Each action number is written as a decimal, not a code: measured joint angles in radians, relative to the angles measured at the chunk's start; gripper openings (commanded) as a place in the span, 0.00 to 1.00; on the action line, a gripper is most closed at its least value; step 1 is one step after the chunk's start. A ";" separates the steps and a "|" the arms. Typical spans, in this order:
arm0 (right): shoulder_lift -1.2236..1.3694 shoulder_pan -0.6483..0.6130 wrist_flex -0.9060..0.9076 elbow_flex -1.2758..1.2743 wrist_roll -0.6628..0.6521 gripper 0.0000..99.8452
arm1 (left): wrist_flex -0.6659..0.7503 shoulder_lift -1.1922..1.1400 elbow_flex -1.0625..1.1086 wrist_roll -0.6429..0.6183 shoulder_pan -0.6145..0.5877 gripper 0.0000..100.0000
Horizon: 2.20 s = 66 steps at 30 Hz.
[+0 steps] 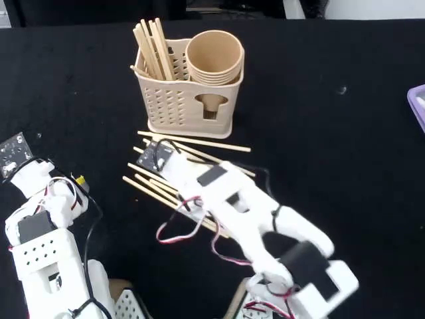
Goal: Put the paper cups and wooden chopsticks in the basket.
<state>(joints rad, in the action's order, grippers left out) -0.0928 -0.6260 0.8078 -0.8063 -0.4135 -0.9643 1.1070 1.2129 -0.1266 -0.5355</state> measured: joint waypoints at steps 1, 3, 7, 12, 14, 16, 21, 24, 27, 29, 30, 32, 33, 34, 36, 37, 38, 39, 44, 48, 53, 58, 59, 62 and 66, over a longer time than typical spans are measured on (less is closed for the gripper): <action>0.021 0.000 0.000 0.014 0.000 0.18 | 0.000 0.000 0.000 0.000 0.000 0.23; 0.055 0.000 0.000 0.040 0.000 0.18 | 0.000 0.000 0.000 0.000 0.000 0.23; 0.112 0.000 0.000 0.084 -0.026 0.16 | 0.000 0.000 0.000 0.000 0.000 0.23; 0.141 0.006 0.000 0.114 -0.058 0.02 | 0.000 0.000 0.000 0.000 0.000 0.23; 0.143 0.008 -0.003 0.121 -0.058 0.01 | 0.000 0.000 0.000 0.000 0.000 0.23; 0.133 0.006 0.012 0.127 -0.058 0.01 | 0.000 0.000 0.000 0.000 0.000 0.23; -0.017 0.018 0.153 0.133 -0.060 0.01 | 0.000 0.000 0.000 0.000 0.000 0.23; -0.147 0.029 0.222 0.133 -0.060 0.01 | 0.000 0.000 0.000 0.000 0.000 0.23; -0.282 0.037 0.273 0.133 -0.060 0.01 | 0.000 0.000 0.000 0.000 0.000 0.23; -0.364 0.037 0.288 0.133 -0.061 0.01 | 0.000 0.000 0.000 0.000 0.000 0.23; -0.405 0.037 0.288 0.133 -0.061 0.01 | 0.000 0.000 0.000 0.000 0.000 0.23; -0.486 0.037 0.288 0.157 -0.061 0.01 | 0.000 0.000 0.000 0.000 0.000 0.23; -0.525 0.037 0.282 0.175 -0.057 0.01 | 0.000 0.000 0.000 0.000 0.000 0.23; -0.560 0.037 0.261 0.196 -0.040 0.01 | 0.000 0.000 0.000 0.000 0.000 0.23; -0.611 0.037 0.190 0.241 0.017 0.01 | 0.000 0.000 0.000 0.000 0.000 0.23; -0.623 0.037 0.140 0.258 0.052 0.01 | 0.000 0.000 0.000 0.000 0.000 0.23; -0.632 0.037 0.087 0.270 0.086 0.01 | 0.000 0.000 0.000 0.000 0.000 0.23; -0.635 0.037 0.025 0.273 0.121 0.01 | 0.000 0.000 0.000 0.000 0.000 0.23; -0.621 0.037 -0.338 0.273 0.238 0.01 | 0.000 0.000 0.000 0.000 0.000 0.23; -0.534 0.037 -0.618 0.275 0.245 0.01 | 0.000 0.000 0.000 0.000 0.000 0.23; -0.387 0.037 -0.861 0.292 0.250 0.01 | 0.000 0.000 0.000 0.000 0.000 0.23; -0.229 0.048 -0.939 0.437 0.250 0.01 | 0.000 0.000 0.000 0.000 0.000 0.23; -0.193 0.055 -0.944 0.474 0.250 0.01 | 0.000 0.000 0.000 0.000 0.000 0.23; -0.081 0.078 -0.948 0.574 0.250 0.01 | 0.000 0.000 0.000 0.000 0.000 0.23; 0.032 0.107 -0.950 0.638 0.252 0.01 | 0.000 0.000 0.000 0.000 0.000 0.23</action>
<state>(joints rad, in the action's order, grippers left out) -0.0606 -0.5186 -0.1419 -0.1680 -0.1619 -0.9643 1.1070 1.2129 -0.1266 -0.5355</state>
